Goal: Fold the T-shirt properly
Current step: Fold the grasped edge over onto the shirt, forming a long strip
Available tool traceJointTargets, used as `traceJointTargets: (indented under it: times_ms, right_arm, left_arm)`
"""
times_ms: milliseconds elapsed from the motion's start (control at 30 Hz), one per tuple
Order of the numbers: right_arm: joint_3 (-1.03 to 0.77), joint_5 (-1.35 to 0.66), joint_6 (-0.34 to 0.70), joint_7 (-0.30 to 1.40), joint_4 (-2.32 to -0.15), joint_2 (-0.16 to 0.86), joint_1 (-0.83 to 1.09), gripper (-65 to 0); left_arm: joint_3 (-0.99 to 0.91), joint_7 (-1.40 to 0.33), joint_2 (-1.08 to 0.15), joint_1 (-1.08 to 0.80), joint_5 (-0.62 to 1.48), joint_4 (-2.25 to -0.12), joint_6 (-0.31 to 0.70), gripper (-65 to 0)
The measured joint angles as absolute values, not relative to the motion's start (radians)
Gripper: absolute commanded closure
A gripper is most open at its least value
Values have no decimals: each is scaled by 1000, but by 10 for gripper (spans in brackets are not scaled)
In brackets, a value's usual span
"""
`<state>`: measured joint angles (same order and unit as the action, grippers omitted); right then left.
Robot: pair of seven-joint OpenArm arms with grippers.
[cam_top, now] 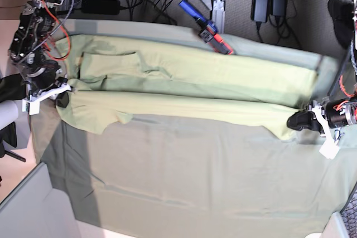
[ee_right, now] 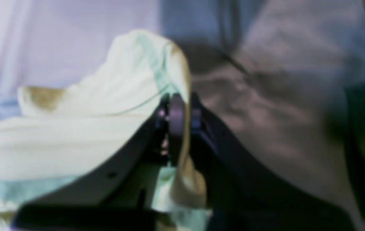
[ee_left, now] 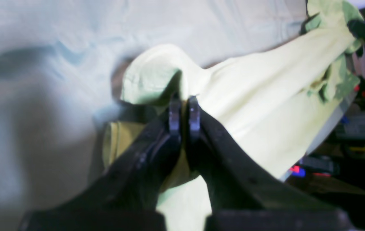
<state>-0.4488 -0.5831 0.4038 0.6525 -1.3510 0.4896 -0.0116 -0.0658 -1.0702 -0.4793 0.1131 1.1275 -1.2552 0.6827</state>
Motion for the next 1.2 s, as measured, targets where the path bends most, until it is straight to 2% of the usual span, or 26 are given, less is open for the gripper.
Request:
traceJointTargets:
  times_ms: [67, 100, 167, 200, 233, 333, 633, 733, 867, 1033, 1200]
  right_arm:
    - [-449, -584, 404, 656, -1350, 486, 20, 0]
    - [-449, -584, 404, 656, -1350, 480, 35, -65]
    - [-449, -573, 404, 657, -1350, 467, 48, -261]
    - [-449, -572, 404, 657, -1350, 461, 53, -333]
    - [-449, -570, 404, 656, -1350, 456, 55, -375]
    - [-457, -568, 404, 659, -1350, 440, 58, -383]
    - [-645, -649, 404, 704, -1481, 439, 49, -383]
    - [-650, -654, 404, 699, -1504, 442, 7, -383]
    - [-580, -604, 403, 641, -1457, 441, -67, -384]
    - [-403, -513, 404, 595, -1326, 441, -159, -384]
    - [-246, -400, 404, 543, -1263, 440, -176, -383]
  left_arm:
    - [-66, -1070, -479, 97, 1127, -1255, 683, -9]
    - [-66, -1071, -479, 93, 1126, -1255, 683, -39]
    - [-66, -1073, -479, 89, 1126, -1255, 683, -117]
    - [-66, -1073, -479, 90, 1124, -1255, 682, -158]
    - [-66, -1069, -479, 92, 1119, -1255, 682, -198]
    - [-66, -1069, -479, 91, 1119, -1255, 682, -272]
    - [-66, -1069, -479, 91, 1120, -1255, 682, -273]
    - [-66, -1062, -479, 86, 1121, -1255, 682, -273]
    - [-66, -1062, -479, 83, 1125, -1255, 682, -273]
    - [-66, -1062, -479, 80, 1126, -1255, 682, -273]
    - [-66, -1062, -479, 80, 1126, -1255, 682, -273]
